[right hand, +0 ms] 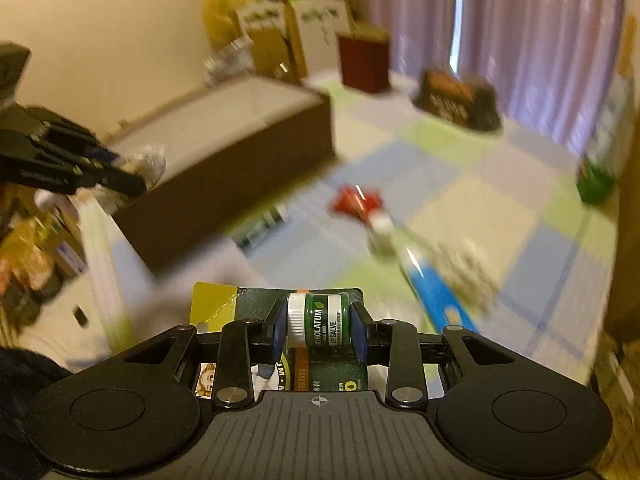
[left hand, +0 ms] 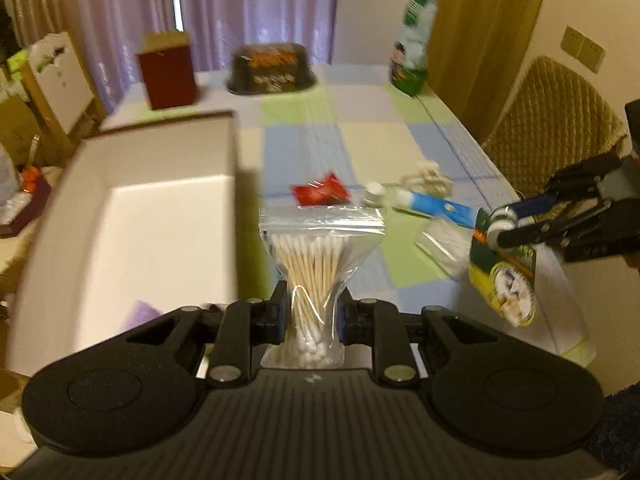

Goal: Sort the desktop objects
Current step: 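Carry the swab bag and green card pack over the shoebox and lower them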

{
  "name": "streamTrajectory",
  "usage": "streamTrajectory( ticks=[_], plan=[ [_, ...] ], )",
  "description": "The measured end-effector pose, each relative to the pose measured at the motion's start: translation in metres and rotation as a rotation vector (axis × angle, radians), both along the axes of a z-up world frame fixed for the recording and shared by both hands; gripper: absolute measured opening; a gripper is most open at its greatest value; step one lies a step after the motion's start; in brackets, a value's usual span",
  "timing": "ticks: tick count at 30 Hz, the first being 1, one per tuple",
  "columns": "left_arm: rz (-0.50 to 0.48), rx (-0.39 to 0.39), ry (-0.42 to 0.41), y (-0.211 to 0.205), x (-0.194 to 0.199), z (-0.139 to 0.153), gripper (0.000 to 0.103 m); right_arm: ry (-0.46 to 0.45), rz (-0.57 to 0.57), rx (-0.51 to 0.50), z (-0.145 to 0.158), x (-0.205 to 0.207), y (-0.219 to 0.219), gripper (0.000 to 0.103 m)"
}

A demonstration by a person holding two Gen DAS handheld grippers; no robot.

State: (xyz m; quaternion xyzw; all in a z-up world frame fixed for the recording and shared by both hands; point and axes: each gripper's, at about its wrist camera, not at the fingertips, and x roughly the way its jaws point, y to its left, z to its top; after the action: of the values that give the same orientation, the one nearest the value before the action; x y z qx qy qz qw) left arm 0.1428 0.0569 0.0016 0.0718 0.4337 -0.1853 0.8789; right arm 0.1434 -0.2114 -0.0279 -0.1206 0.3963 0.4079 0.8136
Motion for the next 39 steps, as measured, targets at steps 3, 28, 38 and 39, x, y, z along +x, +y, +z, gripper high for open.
streamTrajectory(
  ticks=[3,28,38,39],
  plan=[
    [0.037,0.057,-0.015,0.038,0.010,0.011,0.018,-0.030,0.055,0.067,0.023,0.006,0.036,0.032],
    [0.023,0.161,0.131,0.164,0.127,-0.045,0.019,-0.216,0.297,-0.140,-0.026,0.088,0.307,0.032],
    [-0.015,0.163,0.181,0.163,0.142,-0.071,0.019,-0.189,0.382,-0.204,-0.050,0.098,0.314,0.032],
    [-0.014,0.165,0.187,0.163,0.143,-0.074,0.019,-0.186,0.390,-0.212,-0.054,0.098,0.316,0.032]
  ],
)
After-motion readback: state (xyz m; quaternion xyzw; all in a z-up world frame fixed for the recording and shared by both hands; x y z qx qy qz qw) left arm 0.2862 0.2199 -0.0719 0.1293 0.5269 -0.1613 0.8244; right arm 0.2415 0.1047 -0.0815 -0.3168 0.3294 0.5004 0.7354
